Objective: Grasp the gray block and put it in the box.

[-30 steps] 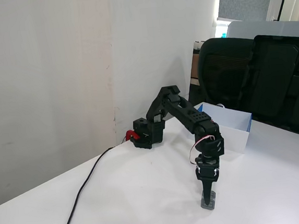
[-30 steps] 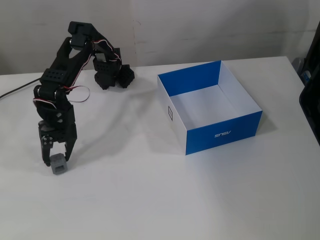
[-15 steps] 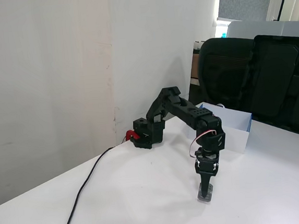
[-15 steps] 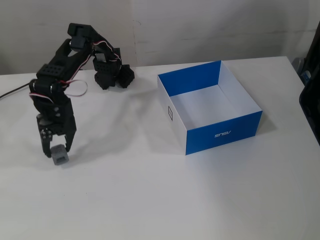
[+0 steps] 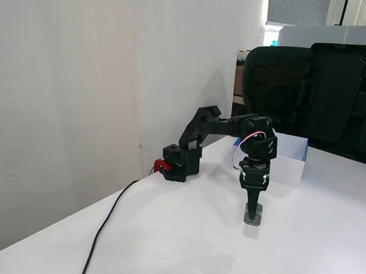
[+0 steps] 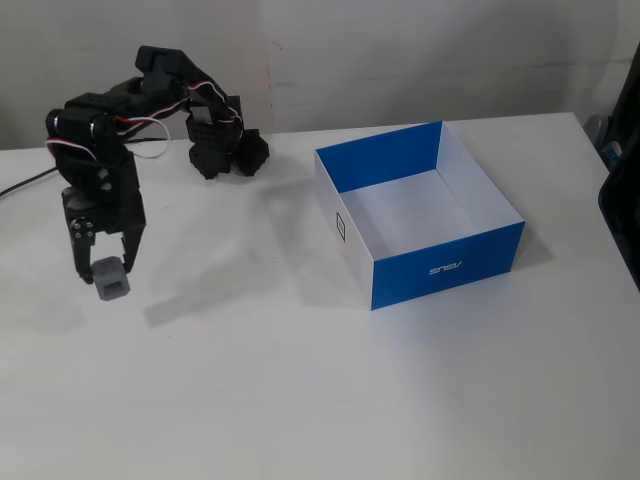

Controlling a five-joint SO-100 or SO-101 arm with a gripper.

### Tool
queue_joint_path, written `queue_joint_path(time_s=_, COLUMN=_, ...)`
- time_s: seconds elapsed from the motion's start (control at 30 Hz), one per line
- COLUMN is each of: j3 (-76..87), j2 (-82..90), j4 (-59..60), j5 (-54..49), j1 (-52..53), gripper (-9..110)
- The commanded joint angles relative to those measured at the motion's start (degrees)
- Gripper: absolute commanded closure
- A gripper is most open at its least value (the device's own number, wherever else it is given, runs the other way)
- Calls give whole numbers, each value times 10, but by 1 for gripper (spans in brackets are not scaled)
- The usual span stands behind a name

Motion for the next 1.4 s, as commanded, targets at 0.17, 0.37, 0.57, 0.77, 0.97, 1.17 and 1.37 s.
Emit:
queue_joint_path(time_s=0.17, j3=54, j2=191, j4=25, j5=-18, j1=47, gripper=101)
queue_joint_path(time_s=0.37, j3=125, j2=290, j4=25, j5=-25, j1=84, gripper=101)
queue_joint_path(time_s=0.57, j3=205, j2=388, j4=24, j5=-36, j1=142, gripper=101)
queue_joint_path(time_s=0.77, j3=273, j2=482, j4=21, j5=-61, j1=221, gripper=101)
queue_joint_path(time_s=0.97, j3=316, j2=545, j4=19, j5=-71, j1=301, gripper=101)
queue_joint_path(time_s=1.17, j3=379, j2=606, j4=3, j5=-93, j1=377, gripper=101)
queue_joint_path(time_s=1.37, j3=475, j2=700, j4=-39, j5=-132, j1=477, gripper=101)
